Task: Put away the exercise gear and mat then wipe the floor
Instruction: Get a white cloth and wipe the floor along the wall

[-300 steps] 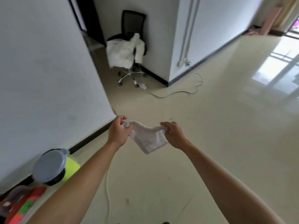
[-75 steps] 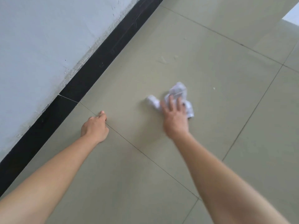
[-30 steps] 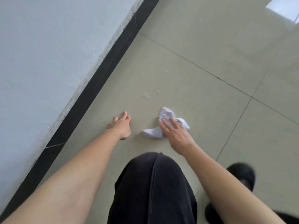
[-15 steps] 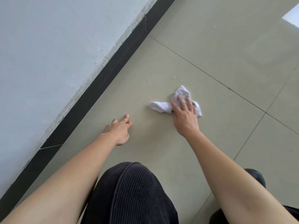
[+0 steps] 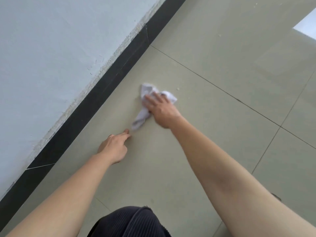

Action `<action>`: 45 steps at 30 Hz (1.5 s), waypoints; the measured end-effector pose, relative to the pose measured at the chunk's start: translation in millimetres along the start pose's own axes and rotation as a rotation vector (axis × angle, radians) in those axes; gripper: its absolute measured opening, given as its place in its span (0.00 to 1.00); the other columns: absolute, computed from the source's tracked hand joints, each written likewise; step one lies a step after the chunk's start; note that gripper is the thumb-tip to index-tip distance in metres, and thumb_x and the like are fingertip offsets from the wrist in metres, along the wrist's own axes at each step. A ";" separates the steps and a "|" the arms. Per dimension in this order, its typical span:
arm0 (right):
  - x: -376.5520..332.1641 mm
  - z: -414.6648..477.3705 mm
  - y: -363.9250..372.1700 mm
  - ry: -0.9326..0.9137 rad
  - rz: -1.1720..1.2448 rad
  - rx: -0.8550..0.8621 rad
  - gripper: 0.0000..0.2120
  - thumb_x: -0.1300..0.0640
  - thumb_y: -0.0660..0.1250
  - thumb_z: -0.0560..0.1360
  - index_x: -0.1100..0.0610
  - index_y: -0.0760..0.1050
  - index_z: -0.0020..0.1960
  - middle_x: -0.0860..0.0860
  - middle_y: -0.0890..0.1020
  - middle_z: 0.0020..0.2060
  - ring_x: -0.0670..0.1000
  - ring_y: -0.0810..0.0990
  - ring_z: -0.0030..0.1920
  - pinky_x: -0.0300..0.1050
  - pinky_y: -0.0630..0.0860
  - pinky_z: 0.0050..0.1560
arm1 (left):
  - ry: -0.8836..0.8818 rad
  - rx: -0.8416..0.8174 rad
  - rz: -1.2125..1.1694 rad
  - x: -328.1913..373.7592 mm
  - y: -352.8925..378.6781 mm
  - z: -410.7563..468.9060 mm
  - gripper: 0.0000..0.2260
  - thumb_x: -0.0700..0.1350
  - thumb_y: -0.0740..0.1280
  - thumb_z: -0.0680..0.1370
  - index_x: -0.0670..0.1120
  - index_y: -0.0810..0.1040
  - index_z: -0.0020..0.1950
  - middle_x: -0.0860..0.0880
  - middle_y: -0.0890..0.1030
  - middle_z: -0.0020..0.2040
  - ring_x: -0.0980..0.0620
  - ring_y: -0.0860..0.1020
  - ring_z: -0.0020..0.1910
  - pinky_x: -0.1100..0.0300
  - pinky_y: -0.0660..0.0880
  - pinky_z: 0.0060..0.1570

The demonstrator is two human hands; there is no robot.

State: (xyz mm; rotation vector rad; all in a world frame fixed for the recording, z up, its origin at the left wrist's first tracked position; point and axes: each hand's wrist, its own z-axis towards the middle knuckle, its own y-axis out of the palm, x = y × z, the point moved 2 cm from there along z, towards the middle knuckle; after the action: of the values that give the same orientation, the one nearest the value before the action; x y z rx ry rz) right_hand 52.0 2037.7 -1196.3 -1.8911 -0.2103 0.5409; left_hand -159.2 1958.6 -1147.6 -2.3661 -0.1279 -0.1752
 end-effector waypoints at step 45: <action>224.0 -81.6 -30.4 0.661 0.262 0.396 0.30 0.62 0.52 0.75 0.52 0.63 0.77 0.63 0.59 0.77 0.67 0.56 0.76 0.61 0.52 0.76 | -0.138 0.137 -0.015 22.7 -30.2 49.7 0.33 0.31 0.51 0.75 0.53 0.59 0.79 0.59 0.54 0.79 0.49 0.57 0.75 0.53 0.61 0.72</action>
State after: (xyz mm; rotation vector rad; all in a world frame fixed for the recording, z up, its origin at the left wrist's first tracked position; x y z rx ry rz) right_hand 290.1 2069.0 -1204.5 -1.6133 0.5455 0.0913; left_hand -136.7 2015.8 -1158.6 -2.2403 -0.2172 -0.0096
